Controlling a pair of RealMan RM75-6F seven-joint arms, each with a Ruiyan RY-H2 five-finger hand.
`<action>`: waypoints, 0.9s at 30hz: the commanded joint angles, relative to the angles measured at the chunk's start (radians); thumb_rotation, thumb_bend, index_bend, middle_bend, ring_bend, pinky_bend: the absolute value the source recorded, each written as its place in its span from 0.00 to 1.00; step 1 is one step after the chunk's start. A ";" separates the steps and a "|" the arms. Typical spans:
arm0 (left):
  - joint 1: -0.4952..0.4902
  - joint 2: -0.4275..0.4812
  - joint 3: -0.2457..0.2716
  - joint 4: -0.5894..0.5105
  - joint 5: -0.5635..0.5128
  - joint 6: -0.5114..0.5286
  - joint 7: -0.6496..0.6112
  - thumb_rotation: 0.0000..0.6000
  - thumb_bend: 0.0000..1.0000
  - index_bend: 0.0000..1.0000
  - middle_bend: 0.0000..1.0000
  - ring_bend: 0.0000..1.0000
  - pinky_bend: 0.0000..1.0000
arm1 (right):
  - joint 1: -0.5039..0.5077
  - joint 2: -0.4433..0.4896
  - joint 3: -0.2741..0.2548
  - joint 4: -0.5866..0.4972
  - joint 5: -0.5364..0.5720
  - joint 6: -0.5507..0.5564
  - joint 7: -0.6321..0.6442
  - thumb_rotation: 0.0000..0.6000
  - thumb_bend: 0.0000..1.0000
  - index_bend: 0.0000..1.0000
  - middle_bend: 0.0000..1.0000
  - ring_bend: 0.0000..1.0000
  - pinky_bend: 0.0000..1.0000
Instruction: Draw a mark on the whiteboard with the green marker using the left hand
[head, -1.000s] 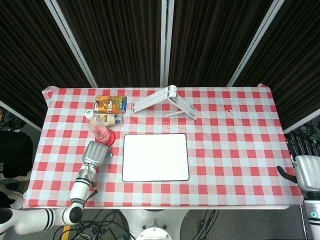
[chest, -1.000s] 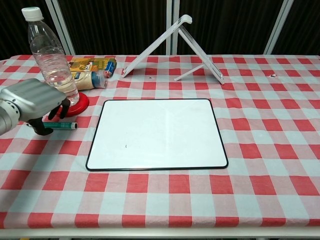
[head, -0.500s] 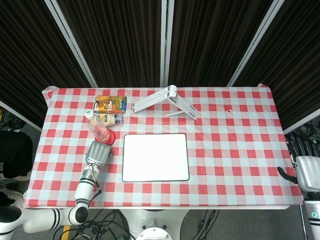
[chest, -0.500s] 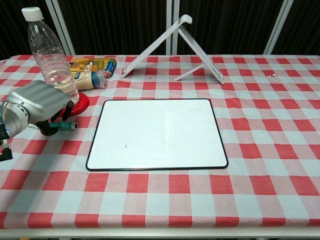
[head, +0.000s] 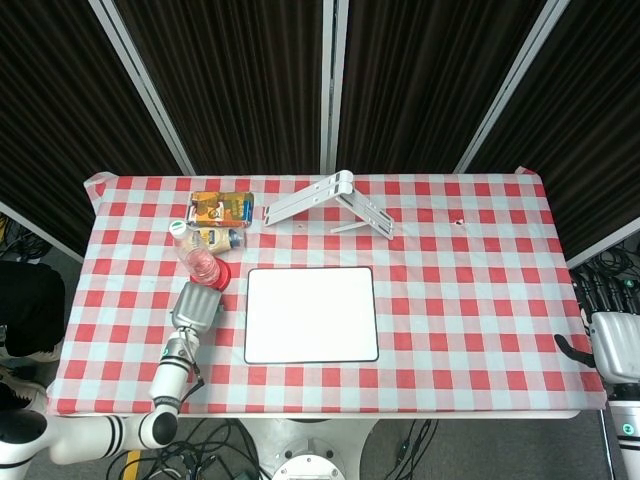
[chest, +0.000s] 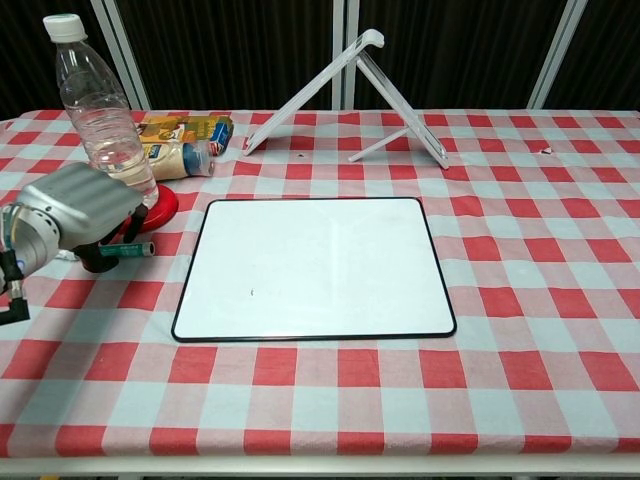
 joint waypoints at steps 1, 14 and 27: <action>-0.001 0.001 0.000 0.001 -0.002 -0.004 -0.004 1.00 0.33 0.47 0.53 0.73 0.97 | 0.000 0.000 0.000 0.001 0.000 0.000 0.001 1.00 0.10 0.00 0.00 0.00 0.00; 0.017 0.071 0.018 -0.069 0.100 -0.007 -0.131 1.00 0.39 0.55 0.60 0.75 0.97 | -0.003 0.003 0.001 -0.003 -0.002 0.007 0.003 1.00 0.10 0.00 0.00 0.00 0.00; 0.025 0.162 -0.026 -0.172 0.629 -0.022 -1.008 1.00 0.42 0.55 0.59 0.72 0.96 | -0.001 0.009 -0.008 -0.010 -0.035 0.013 0.015 1.00 0.10 0.00 0.00 0.00 0.00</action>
